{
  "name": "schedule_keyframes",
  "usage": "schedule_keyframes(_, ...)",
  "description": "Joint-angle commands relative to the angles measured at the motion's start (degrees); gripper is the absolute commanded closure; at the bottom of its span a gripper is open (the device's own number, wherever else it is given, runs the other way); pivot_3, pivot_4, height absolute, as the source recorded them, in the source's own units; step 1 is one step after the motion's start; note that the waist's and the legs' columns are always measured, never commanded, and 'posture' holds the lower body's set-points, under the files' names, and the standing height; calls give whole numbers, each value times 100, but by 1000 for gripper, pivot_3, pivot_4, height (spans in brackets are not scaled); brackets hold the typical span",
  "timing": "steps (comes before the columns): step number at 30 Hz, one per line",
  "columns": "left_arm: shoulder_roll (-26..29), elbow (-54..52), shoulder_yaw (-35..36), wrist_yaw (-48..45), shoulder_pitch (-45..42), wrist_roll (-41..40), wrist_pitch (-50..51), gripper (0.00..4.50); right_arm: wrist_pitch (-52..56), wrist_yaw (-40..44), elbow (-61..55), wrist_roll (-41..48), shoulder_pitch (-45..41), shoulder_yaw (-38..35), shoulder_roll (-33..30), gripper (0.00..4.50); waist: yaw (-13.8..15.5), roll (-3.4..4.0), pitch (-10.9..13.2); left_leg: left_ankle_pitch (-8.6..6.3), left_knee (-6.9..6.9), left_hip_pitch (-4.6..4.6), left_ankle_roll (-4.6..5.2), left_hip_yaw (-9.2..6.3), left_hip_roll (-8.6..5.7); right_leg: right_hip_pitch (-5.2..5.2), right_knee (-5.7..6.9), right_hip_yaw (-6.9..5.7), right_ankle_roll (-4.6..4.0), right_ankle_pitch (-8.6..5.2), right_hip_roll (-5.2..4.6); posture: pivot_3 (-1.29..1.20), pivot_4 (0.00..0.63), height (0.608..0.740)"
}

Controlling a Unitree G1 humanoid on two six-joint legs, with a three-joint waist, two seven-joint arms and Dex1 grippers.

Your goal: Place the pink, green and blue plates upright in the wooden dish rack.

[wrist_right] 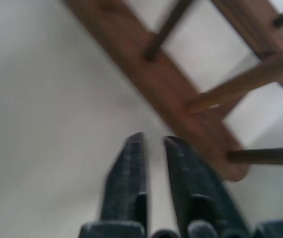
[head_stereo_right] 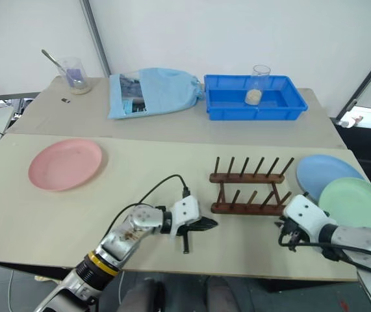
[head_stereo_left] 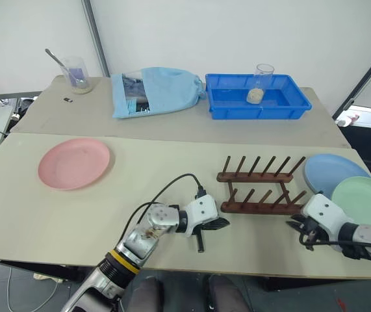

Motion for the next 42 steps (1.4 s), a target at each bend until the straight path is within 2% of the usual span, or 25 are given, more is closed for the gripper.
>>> schedule_keyframes(1, -271, 296, -11, 567, -210, 347, -215, 4500, -340, -155, 421, -359, -366, 217, 106, 4483, 17, 0, 0, 0, 3, 0, 0, -1, -1, 3, -1, 0, 2, 1, -1, 0, 150, 719)
schedule_keyframes(6, -610, 707, 167, 1036, -531, 465, -315, 4500, -611, -186, 1046, -596, -1050, 479, 322, 4483, -15, 1, 0, 0, 30, -7, 0, 2, -3, 6, 0, 3, 14, 8, -4, 0, 150, 719)
schedule_keyframes(14, -715, 1626, 479, 1413, -1127, 553, -755, 4500, -772, -95, 1430, -739, -1585, 663, 474, 4483, -39, 2, -1, -2, 30, -15, 3, -1, -3, 0, 5, 3, 16, 10, -1, 0, 150, 719)
schedule_keyframes(24, -772, 2260, 645, 1087, -1499, 453, -1194, 4500, -954, -86, 1860, -880, -2016, 780, 625, 4483, -37, 3, -1, -2, 33, -29, 4, 0, -7, -6, 3, 4, 23, 13, -3, 0, 150, 719)
schedule_keyframes(28, -633, 1875, 693, 617, -1257, 235, -1182, 4500, -805, 163, 1512, -707, -1806, 693, 529, 4483, -40, 4, -2, -2, 32, -31, 4, -1, -6, -8, 4, 4, 25, 14, -3, 0, 150, 719)
schedule_keyframes(32, -39, 700, 1061, 291, -608, -145, -793, 4500, -655, 661, 644, -295, -1350, 370, 272, 4483, -61, 10, -2, -7, 28, -30, 10, -2, -3, -12, 13, 4, 42, 21, -1, 0, 150, 719)
schedule_keyframes(36, 596, -1135, 2129, 474, 452, -911, 41, 3316, -160, 1333, -495, 608, -1182, 122, 42, 3290, -126, 15, 3, -7, 26, -18, 11, 0, 13, -13, 25, -1, 41, 20, 5, 0, 150, 719)
schedule_keyframes(39, 769, -2252, 3079, 997, 1120, -1438, 777, 1896, 196, 1499, -920, 1151, -1526, 109, 66, 2253, -160, 15, 6, -8, 26, 1, 10, -1, 27, -2, 29, -6, 16, 8, 4, 0, 150, 719)
schedule_keyframes(42, 675, -3004, 4567, 1986, 1581, -2022, 1653, 464, 561, 1533, -1136, 1721, -2331, 360, 360, 1171, -142, 12, 8, -8, 31, 9, 10, 3, 25, 4, 27, -5, 7, 3, -3, 0, 150, 719)
